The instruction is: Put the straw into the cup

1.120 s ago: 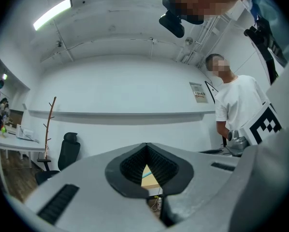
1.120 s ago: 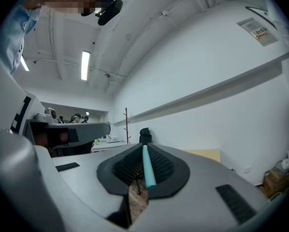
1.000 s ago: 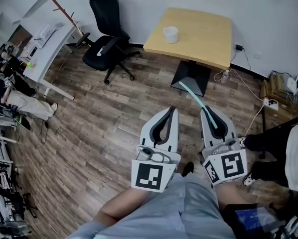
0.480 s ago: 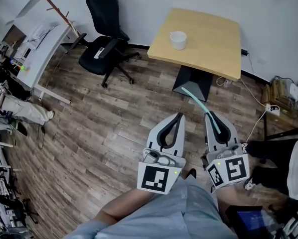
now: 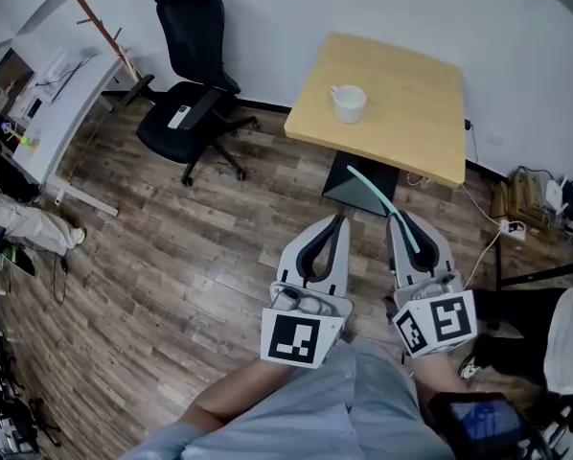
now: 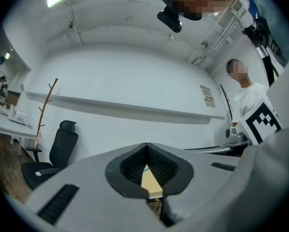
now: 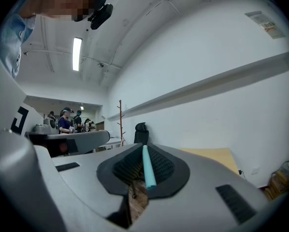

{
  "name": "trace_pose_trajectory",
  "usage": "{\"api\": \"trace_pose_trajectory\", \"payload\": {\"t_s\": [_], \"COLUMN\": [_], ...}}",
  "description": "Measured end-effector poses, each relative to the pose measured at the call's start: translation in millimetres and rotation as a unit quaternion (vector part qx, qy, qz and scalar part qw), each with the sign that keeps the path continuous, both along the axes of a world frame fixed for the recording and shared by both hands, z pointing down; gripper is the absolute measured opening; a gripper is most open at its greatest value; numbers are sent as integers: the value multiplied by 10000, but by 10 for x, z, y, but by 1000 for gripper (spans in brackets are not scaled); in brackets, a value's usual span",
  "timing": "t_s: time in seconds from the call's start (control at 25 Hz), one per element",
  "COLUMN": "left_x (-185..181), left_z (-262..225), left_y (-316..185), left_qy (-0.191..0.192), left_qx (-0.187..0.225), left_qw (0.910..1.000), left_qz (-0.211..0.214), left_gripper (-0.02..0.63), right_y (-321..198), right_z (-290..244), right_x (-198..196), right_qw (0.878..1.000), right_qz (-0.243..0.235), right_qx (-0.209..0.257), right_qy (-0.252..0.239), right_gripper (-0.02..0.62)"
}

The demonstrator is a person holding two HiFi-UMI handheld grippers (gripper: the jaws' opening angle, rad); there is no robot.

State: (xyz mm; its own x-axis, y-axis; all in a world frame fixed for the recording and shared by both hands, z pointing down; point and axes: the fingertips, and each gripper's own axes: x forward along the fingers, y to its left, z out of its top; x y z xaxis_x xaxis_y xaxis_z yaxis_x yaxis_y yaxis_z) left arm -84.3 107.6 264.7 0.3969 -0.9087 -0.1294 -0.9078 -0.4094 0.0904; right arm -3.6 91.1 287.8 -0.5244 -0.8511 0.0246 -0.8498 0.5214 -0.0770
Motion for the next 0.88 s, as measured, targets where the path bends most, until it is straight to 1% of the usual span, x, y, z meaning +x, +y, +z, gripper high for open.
{"api": "trace_pose_trajectory", "payload": {"t_s": [0.24, 0.48, 0.68, 0.88], "left_x": [-85, -57, 87, 273], "left_z": [-11, 126, 103, 168], "left_y": [-241, -579, -979, -1417], "left_qy": [72, 30, -97, -239], "left_qx": [37, -163, -169, -345], "left_qw": [10000, 9999, 9998, 9991], "left_qz": [24, 7, 10, 10], "left_gripper": [-3, -3, -3, -3], "right_y": [-253, -544, -908, -1355], "right_z": [-73, -72, -10, 62], "right_x": [-86, -53, 59, 210], "right_qw": [9999, 9998, 9999, 9999], "right_qz": [2, 6, -22, -96], "right_qx": [82, 122, 66, -77], "right_qy": [106, 128, 106, -3], "right_gripper": [25, 25, 25, 25]}}
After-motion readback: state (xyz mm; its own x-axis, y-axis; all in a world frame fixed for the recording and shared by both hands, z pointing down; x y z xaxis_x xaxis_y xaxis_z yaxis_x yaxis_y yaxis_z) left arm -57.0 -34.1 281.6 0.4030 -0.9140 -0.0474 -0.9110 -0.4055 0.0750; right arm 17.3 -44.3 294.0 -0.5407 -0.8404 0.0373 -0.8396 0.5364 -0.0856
